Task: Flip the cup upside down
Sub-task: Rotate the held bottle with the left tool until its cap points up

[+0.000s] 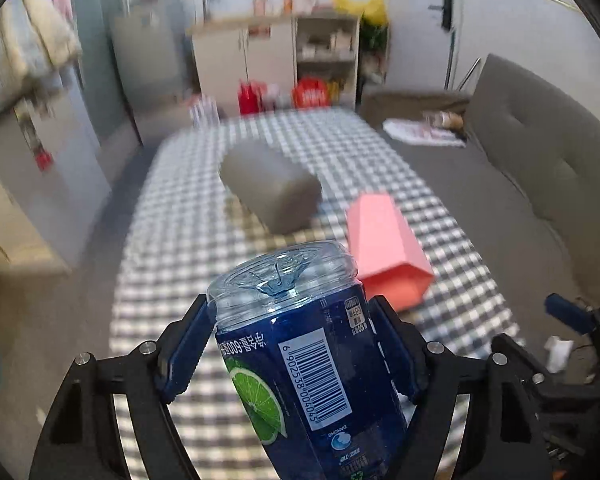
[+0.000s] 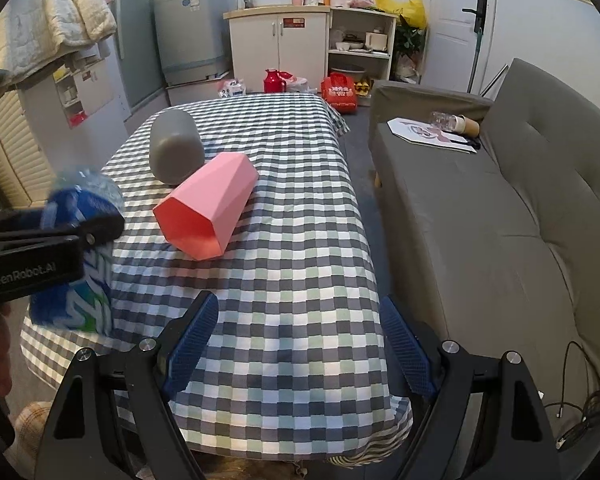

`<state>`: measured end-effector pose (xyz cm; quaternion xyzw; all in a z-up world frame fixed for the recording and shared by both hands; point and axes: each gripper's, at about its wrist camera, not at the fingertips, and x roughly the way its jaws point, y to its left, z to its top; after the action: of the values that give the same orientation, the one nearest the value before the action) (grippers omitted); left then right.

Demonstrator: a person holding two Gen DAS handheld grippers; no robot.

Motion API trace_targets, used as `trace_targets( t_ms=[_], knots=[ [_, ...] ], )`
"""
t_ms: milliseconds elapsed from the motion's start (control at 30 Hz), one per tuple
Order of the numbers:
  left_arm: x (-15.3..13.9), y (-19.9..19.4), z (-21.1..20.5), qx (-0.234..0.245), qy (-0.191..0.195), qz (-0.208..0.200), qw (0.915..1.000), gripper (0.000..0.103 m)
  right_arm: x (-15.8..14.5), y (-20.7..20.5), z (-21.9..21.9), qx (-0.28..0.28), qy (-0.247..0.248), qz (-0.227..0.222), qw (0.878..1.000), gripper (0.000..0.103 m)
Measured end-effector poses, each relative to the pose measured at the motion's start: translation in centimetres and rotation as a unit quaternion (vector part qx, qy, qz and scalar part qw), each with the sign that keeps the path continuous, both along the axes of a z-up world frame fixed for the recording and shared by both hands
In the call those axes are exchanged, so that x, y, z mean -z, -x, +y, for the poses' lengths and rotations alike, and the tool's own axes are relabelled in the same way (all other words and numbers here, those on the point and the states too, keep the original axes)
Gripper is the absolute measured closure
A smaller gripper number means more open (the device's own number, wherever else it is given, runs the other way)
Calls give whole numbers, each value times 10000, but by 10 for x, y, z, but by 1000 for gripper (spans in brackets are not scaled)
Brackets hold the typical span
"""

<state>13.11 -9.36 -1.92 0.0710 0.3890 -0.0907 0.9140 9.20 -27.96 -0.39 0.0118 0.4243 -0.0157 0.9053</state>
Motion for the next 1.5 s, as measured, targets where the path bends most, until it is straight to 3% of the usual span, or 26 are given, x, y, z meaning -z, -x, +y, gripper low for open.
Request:
trace_targets(
  t_ms=[100,333,500,600,733,900,1033,1100,1167,1200,1300,1400,1500],
  knots=[
    [9,7,3,31,-135,-469,9988,23,1,0,1,22,-7,10,10000,20],
    [23,30,10,159,45,-447,9989,23,2,0,3,-5,6,6,10000,20],
    [22,28,16,210,296,228,9991,22,1,1,4,-19,-2,-2,10000,20],
    [24,14,16,6,389,919,9950,21,1,2,7,-36,4,17,10000,20],
    [21,-6,28,-362,775,1826,9795,18,1,2,6,-30,-7,22,10000,20],
    [20,-17,42,-665,1183,2437,9603,18,3,2,4,7,-46,51,10000,20],
    [38,-28,51,-1033,1236,3087,9374,18,4,2,3,6,-80,52,10000,20],
    [52,-31,56,-1083,1460,3371,9237,18,5,2,3,2,-94,58,9999,20],
    [59,-32,59,-1119,1640,3507,9152,25,6,2,4,-11,-96,62,9999,20],
    [59,-32,59,-1106,1689,3512,9143,31,6,3,4,-22,-95,58,9999,20],
    [54,-33,57,-982,1754,3409,9183,33,5,3,5,-38,-88,49,9999,20],
    [36,-38,53,-858,1714,3076,9320,34,6,3,5,-32,-91,52,9999,20],
    [18,-47,52,-780,1616,2435,9531,34,8,2,6,-43,-77,81,9999,20]
  ],
)
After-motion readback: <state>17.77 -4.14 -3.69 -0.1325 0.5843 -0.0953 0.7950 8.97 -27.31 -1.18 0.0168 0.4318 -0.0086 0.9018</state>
